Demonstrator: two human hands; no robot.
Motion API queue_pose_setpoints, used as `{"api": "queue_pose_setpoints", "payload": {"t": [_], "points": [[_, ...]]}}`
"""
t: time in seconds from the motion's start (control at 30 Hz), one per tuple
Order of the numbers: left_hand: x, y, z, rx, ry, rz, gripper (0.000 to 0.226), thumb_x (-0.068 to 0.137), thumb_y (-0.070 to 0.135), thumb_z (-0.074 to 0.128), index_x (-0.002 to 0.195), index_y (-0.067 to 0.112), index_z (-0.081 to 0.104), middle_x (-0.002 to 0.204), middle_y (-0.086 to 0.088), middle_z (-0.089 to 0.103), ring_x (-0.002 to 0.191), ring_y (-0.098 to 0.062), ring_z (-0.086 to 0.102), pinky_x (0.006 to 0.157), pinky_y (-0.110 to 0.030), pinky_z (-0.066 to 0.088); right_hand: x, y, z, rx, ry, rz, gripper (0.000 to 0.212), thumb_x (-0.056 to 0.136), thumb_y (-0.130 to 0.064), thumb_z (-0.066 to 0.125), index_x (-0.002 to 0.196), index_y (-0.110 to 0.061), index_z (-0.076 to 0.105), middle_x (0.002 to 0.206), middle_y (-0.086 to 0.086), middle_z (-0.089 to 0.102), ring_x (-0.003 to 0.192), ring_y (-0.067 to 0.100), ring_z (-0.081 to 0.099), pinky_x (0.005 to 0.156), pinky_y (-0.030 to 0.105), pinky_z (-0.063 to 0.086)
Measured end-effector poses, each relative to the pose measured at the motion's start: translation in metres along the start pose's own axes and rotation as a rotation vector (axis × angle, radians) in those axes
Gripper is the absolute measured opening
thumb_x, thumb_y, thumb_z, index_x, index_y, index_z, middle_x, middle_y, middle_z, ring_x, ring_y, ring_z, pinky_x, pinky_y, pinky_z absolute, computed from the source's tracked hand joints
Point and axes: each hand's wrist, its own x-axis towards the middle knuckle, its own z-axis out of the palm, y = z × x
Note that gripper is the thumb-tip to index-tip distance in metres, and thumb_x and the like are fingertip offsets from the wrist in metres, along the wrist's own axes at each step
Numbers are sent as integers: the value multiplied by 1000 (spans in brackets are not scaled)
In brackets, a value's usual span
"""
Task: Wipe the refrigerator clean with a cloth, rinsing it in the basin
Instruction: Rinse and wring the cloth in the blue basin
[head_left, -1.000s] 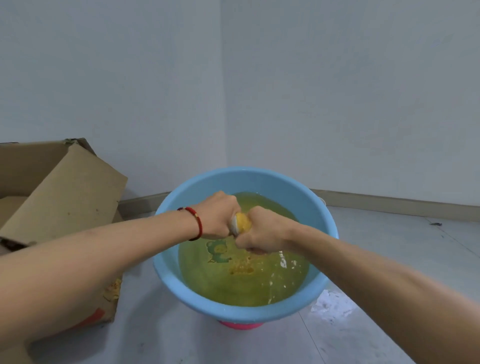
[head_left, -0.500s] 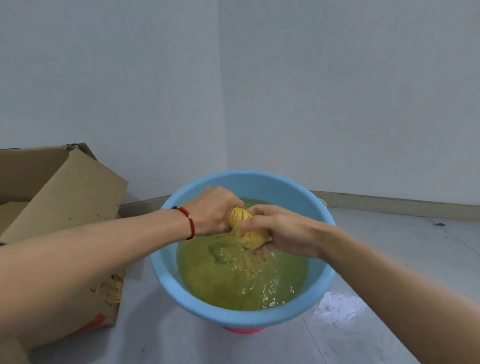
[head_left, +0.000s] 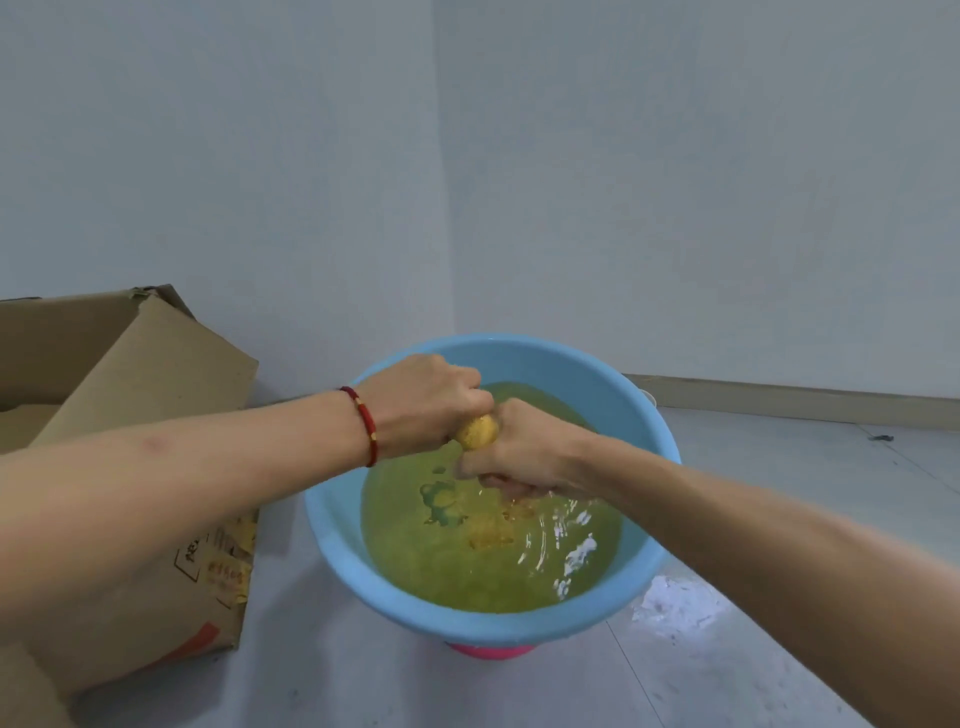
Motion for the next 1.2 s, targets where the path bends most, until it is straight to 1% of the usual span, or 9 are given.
{"api": "queue_pose_setpoints", "payload": {"t": [0.07,0.13,0.23,0.43,0.53,0.67,0.87,1.1,1.2], "points": [[4,16,5,-68,-187,-270,16,77,7,57,88,17,63,73,-4,55,71,-34,60,56,-36,40,10,1,-1,-331,196,-70,19,81,-19,74,70,-16,58,60,-3,60,54,20,57,51,29,46],[10,30,7,-137,-253,-495,12,76,8,57,68,15,52,63,-5,48,67,-34,53,56,-35,38,17,4,-2,-574,286,-120,7,79,-22,69,84,-19,64,71,-2,65,66,25,62,55,30,47],[16,41,14,-343,-265,-726,27,74,5,59,56,15,42,54,-5,44,59,-30,50,47,-29,33,23,12,-7,-865,360,-173,23,83,-19,62,105,-18,62,85,4,66,75,33,58,62,37,45],[9,70,29,-801,-119,-1039,20,71,2,64,55,8,52,51,-2,48,46,-19,45,32,-20,27,28,31,-10,-1200,416,-485,27,84,-5,57,97,-14,35,60,-2,37,44,23,29,46,31,17],[7,79,35,-1015,-95,-1182,8,68,0,67,63,1,61,50,-3,47,39,-18,41,35,-18,27,27,33,-13,-1234,326,-552,39,67,-5,73,85,-15,39,47,-5,34,32,25,30,46,22,5],[5,86,40,-1231,-17,-1281,17,62,-2,65,77,-10,69,44,-3,39,32,-17,27,41,-19,23,29,30,-18,-1270,343,-669,41,49,-6,84,77,-10,54,40,-1,45,31,23,25,50,14,0],[1,97,38,-1421,-24,-1333,10,53,0,60,49,7,65,47,-3,32,39,-16,23,49,-21,18,33,34,-15,-1322,368,-711,36,55,-5,81,77,-11,53,40,-1,43,31,24,25,51,14,0],[-1,95,36,-1507,-8,-1349,13,67,-14,56,74,-4,61,40,4,36,40,-13,19,43,-17,15,36,34,-15,-1354,357,-684,38,53,-9,82,78,-12,53,41,-2,44,27,24,40,51,15,-1],[3,88,34,-1422,-62,-1302,10,67,-10,62,72,-2,65,46,-3,34,39,-15,21,44,-18,17,32,36,-17,-1330,418,-669,36,53,-12,80,76,-12,52,42,-2,45,32,27,24,50,16,-2]]}}
